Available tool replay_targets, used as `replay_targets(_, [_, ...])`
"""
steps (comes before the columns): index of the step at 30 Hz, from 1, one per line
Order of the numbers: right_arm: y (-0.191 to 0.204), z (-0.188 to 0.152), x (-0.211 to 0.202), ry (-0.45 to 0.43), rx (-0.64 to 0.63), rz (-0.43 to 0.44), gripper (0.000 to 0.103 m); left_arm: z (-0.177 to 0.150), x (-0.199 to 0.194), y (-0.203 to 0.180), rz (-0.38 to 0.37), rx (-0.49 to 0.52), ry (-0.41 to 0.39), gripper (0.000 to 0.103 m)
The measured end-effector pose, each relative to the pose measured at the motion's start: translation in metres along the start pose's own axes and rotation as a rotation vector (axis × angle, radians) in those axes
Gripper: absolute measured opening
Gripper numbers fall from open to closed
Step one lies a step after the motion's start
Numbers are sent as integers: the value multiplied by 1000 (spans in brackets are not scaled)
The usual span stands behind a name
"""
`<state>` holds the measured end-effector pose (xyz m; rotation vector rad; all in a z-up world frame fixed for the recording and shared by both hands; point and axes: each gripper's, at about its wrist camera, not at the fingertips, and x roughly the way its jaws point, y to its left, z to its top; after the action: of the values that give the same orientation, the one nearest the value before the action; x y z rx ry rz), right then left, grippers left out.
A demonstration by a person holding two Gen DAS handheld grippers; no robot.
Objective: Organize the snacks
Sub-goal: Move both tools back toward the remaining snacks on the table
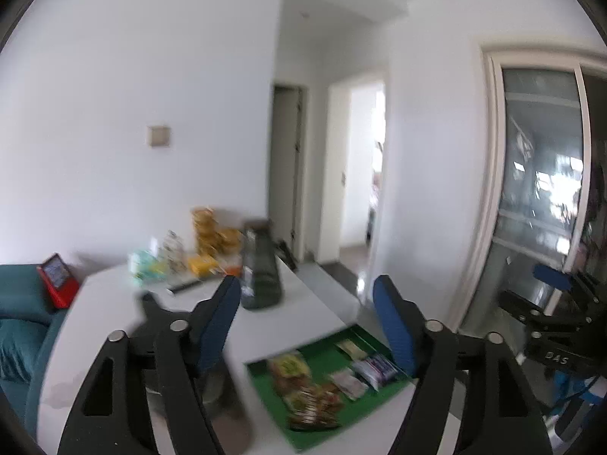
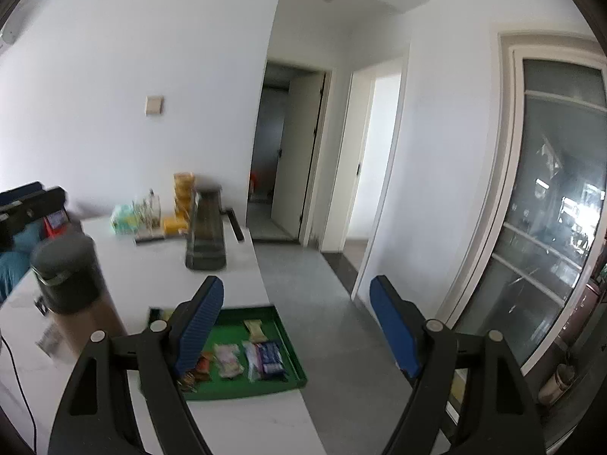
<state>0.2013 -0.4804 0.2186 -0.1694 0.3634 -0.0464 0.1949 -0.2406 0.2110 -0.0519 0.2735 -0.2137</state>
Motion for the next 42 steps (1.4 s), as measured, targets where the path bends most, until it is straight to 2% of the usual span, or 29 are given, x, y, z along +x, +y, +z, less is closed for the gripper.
replay_targets(5, [33,20,-48,-100,21,11,103,7,-50,71,125,7,-64,68])
replay_targets(9, [69,27,-78,-145,11,45,103,1,-82,125,239,46,-65,68])
replay_targets(15, [133,22,-93,-135,-3,133,103,-25,-120,190,351,56,-8,69])
replay_targets(25, [237,2,-105,-69,-29,278,103,-72,-157,269,457,14,110,69])
replay_targets(29, [281,-10,-93,0,-54,321,103,-87,-160,300,473,-33,158,69])
replay_targets(32, [324,-22,-78,60,-92,395,103,-96,-151,316,483,-52,192,69])
replay_targets(36, [377,-42,-51,148,-132,480,103,-112,-128,334,476,-54,251,69])
replay_targets(42, [424,-66,2,257,-175,523,103,-136,-81,352,450,-66,336,69])
